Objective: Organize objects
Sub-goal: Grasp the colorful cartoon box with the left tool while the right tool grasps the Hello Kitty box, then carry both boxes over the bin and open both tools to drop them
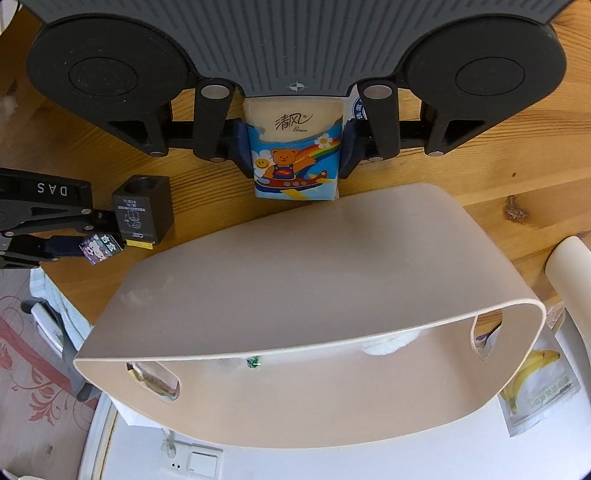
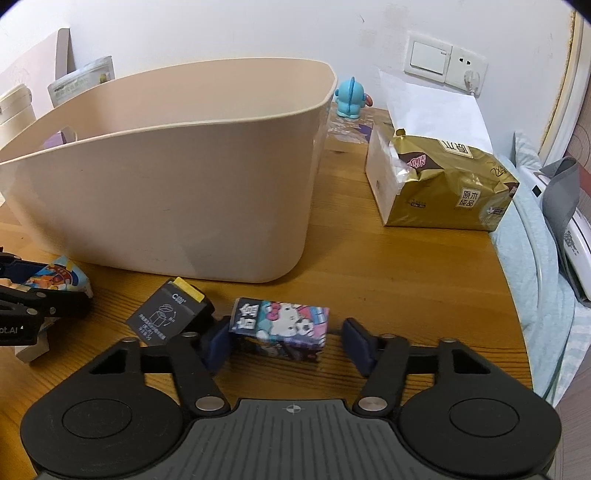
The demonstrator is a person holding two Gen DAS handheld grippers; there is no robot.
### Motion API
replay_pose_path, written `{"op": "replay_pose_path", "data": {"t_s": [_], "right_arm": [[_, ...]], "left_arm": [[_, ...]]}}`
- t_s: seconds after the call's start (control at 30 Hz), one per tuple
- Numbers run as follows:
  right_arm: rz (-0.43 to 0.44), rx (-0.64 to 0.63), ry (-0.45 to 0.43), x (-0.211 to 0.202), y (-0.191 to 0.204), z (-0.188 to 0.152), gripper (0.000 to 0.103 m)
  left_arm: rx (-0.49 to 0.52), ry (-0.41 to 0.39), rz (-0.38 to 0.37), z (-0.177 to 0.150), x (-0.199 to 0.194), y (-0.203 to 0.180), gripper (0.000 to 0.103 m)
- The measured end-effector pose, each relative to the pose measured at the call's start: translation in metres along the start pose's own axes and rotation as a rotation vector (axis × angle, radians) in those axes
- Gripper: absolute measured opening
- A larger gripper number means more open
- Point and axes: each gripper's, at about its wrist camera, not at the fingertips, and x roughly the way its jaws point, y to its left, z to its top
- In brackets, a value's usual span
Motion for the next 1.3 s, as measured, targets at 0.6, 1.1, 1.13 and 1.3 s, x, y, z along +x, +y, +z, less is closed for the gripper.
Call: {"op": "replay_pose_path", "data": {"t_s": [0.6,1.1,1.13,1.3], "right_arm": [[-0.021,-0.001,-0.052,-0.043,0.008,-0.004,0.05],[-0.032,-0.031,-0.2,-0.103,0.024,0.01,0.05],[-0.033,-0.033,-0.21,-0.106,0.025,0.012,0.05],[-0.03,-0.039,-0.26,-0.119,0.03,0.024,0.05]], "left_arm": [[-0.011,-0.105,-0.001,-0.009,-0.044,0.01,0.047],[-0.028,-0.248,0.033,-0.004,-0.103,0.023,0.047],[-0.031,-0.258,0.035,-0.003,-0.107,0.024,0.047],[-0.031,-0.302,0.035,0.007,-0.12,0.026,0.047]]}}
